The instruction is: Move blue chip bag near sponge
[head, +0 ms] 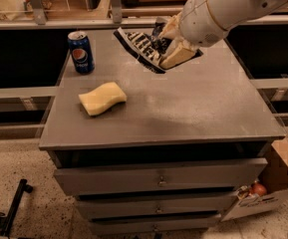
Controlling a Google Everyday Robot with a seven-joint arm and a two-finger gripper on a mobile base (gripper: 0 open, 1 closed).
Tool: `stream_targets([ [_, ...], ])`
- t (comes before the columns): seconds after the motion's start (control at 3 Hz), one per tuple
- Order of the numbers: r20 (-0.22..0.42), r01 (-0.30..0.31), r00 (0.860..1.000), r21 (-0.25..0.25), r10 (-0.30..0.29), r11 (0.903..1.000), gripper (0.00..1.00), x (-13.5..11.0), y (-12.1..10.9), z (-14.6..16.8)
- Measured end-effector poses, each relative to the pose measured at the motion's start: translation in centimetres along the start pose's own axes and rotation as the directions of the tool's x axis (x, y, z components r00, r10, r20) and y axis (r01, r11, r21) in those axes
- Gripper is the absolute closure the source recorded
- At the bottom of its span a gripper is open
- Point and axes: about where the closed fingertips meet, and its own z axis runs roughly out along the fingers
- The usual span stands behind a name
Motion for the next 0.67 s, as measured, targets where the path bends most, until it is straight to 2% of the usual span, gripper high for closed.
stream_targets([
  [0.67,0.003,0.004,1.0,-0.005,-0.004,1.0,0.13,-0.24,0.09,0.26],
])
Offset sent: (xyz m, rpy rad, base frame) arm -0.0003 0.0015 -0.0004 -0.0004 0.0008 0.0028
